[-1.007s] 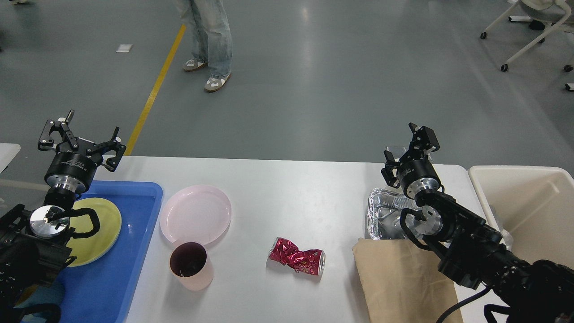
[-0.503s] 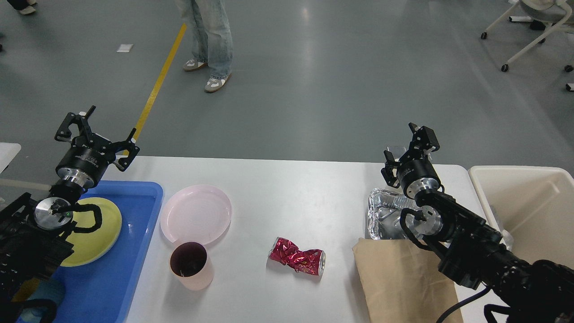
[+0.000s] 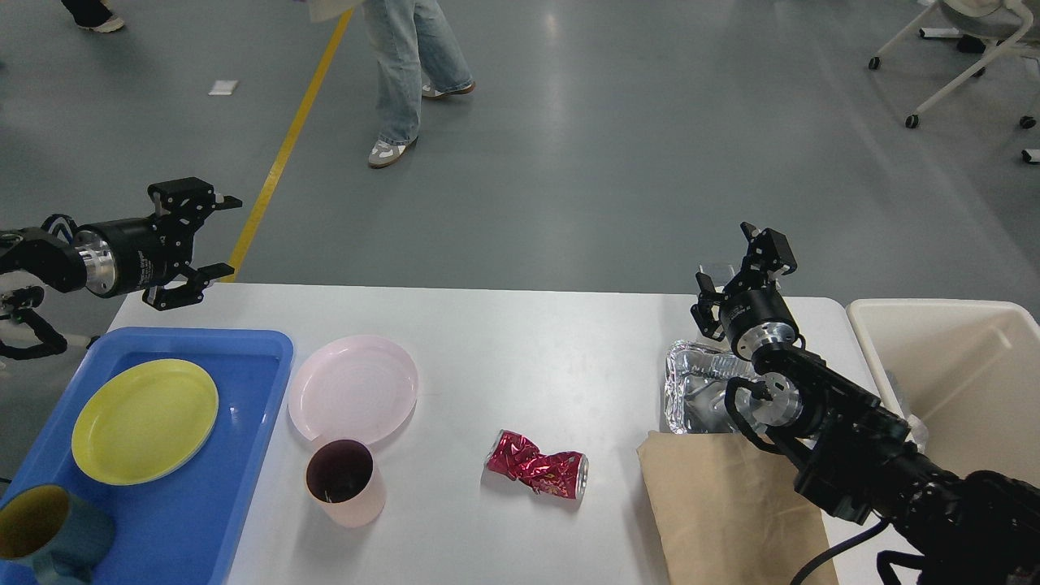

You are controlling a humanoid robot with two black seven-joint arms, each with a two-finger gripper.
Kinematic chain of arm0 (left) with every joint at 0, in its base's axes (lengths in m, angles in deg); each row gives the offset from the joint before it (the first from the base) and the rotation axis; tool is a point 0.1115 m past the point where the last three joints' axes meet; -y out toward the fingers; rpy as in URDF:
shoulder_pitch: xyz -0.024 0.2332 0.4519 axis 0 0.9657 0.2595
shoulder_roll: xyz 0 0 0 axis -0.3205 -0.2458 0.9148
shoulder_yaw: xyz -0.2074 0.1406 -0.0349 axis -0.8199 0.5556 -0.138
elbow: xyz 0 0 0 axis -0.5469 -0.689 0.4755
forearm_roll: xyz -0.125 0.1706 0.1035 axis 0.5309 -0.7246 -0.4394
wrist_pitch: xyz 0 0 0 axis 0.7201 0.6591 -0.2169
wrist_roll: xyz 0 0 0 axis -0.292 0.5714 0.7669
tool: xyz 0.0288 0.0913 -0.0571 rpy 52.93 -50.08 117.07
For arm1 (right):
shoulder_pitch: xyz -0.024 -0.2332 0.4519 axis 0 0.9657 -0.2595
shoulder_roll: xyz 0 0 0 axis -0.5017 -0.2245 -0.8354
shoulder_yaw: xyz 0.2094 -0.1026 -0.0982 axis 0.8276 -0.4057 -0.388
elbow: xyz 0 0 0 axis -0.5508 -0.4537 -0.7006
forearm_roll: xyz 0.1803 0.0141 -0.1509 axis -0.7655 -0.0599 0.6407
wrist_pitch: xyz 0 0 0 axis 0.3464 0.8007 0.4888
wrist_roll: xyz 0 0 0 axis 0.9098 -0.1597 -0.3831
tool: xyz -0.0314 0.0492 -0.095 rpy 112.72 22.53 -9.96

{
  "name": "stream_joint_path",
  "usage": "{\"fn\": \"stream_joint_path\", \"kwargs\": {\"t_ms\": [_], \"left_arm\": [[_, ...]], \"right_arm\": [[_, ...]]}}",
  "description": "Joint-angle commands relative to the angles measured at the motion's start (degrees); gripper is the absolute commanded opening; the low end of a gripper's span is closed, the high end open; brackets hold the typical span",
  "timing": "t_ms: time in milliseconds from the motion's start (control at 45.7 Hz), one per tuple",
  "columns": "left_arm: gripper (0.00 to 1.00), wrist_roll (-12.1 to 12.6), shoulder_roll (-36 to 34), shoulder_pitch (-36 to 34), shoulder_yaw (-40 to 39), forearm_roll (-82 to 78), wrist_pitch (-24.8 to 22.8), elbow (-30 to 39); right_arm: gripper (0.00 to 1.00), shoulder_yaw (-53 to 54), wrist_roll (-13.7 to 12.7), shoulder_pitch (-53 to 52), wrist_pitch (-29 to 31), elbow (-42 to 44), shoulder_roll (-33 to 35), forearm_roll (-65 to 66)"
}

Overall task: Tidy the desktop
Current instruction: 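Raise the left gripper and move it above the table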

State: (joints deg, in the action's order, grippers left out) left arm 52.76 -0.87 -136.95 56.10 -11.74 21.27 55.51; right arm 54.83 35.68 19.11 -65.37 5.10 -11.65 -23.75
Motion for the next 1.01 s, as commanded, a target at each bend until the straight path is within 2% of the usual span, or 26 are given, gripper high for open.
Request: {"fn": "stream_joint_path", "kwargs": {"t_ms": [0, 175, 328, 438, 503, 766, 853, 985], "left_arm": [[0.96, 0.3, -0.5, -4.9, 9.8, -3.3, -3.8, -0.1], [0.96, 0.2, 0.7, -11.2, 21.3, -5.5, -4.0, 0.0], [0.96, -0.1, 4.4, -17.1, 35.6, -6.7, -4.9, 0.6], [0.96, -0.2, 6.5, -21.4, 45.1, -6.7, -10.5, 7.0], [0.96, -0.2, 7.1, -24.3, 49.4, -6.8, -11.3, 10.2], [0.96, 0.2, 10.8, -33.9, 57.5, -7.7, -11.3, 13.9], [0.96, -0.1, 10.9, -37.5, 60.9, -8.3, -11.3, 18.5], [0.96, 0.3, 9.4, -39.5, 61.4, -8.5, -11.3, 19.7]], "right_arm": [[1.0, 0.0, 0.0, 0.0, 0.0, 0.0, 0.0, 0.0], [1.0, 0.0, 0.0, 0.0, 0.0, 0.0, 0.0, 0.0], [1.0, 0.0, 0.0, 0.0, 0.0, 0.0, 0.0, 0.0], [1.0, 0.0, 0.0, 0.0, 0.0, 0.0, 0.0, 0.0], [1.0, 0.0, 0.0, 0.0, 0.0, 0.0, 0.0, 0.0], [1.0, 0.0, 0.0, 0.0, 0.0, 0.0, 0.0, 0.0], [1.0, 0.0, 0.0, 0.0, 0.0, 0.0, 0.0, 0.0], [1.0, 0.0, 0.0, 0.0, 0.0, 0.0, 0.0, 0.0]]}}
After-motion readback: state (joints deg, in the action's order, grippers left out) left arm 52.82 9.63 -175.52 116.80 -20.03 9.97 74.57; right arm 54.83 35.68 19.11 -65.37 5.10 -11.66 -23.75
